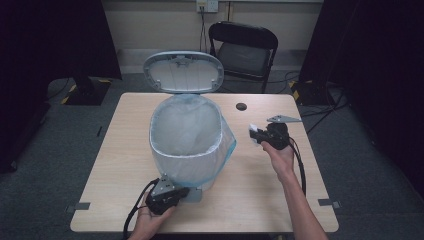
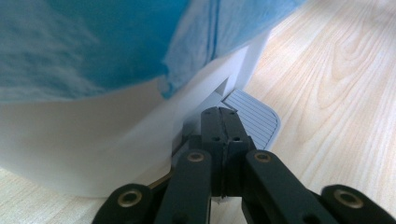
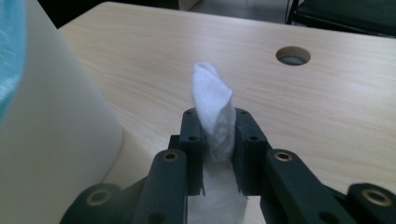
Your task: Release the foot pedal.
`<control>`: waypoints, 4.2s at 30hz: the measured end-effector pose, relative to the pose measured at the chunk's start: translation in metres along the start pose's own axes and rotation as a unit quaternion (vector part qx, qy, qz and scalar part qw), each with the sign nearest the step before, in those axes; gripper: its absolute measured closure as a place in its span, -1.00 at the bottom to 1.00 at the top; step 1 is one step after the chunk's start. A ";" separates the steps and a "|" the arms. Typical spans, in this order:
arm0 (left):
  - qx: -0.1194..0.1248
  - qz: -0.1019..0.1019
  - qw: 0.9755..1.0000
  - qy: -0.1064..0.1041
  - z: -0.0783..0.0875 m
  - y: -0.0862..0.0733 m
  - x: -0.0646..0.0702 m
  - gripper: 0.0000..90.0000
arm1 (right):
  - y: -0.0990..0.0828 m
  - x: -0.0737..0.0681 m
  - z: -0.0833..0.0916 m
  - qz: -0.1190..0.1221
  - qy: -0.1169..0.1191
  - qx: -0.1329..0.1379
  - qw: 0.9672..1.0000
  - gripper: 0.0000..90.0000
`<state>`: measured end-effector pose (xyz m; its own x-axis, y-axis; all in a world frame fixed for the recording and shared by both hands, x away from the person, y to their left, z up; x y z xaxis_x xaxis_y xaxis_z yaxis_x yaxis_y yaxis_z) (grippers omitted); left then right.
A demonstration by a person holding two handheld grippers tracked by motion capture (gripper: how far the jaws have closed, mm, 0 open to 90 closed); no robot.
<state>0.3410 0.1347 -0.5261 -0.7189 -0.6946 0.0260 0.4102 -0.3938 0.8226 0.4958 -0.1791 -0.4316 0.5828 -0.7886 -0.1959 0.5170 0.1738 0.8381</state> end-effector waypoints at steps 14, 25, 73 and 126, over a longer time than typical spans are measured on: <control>0.000 0.000 1.000 -0.001 0.000 0.000 0.000 1.00 | 0.031 -0.028 0.026 0.013 0.036 0.045 0.998 0.71; -0.001 0.001 1.000 -0.001 0.000 0.000 -0.001 1.00 | 0.070 -0.046 0.053 0.041 0.045 0.077 0.995 0.72; 0.001 0.003 1.000 -0.003 0.000 0.000 -0.001 1.00 | 0.147 -0.188 0.030 0.132 0.209 0.111 0.963 0.03; 0.000 0.009 1.000 -0.001 0.000 0.000 -0.001 1.00 | -0.015 -0.035 0.071 0.000 0.008 0.025 1.000 -0.33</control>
<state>0.3416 0.1349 -0.5259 -0.7125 -0.7005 0.0414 0.4224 -0.3810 0.8224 0.4229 -0.1961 -0.4006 0.5924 -0.7794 -0.2039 0.4855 0.1433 0.8624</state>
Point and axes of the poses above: each handheld gripper's, and its own axes: z roughly backward along the jaws, y roughly out of its top, x roughly to its right, the point moved 5 cm from there along -z, roughly forward along the jaws, and after that the axes turned 6 degrees about y, right-handed, at the moved point
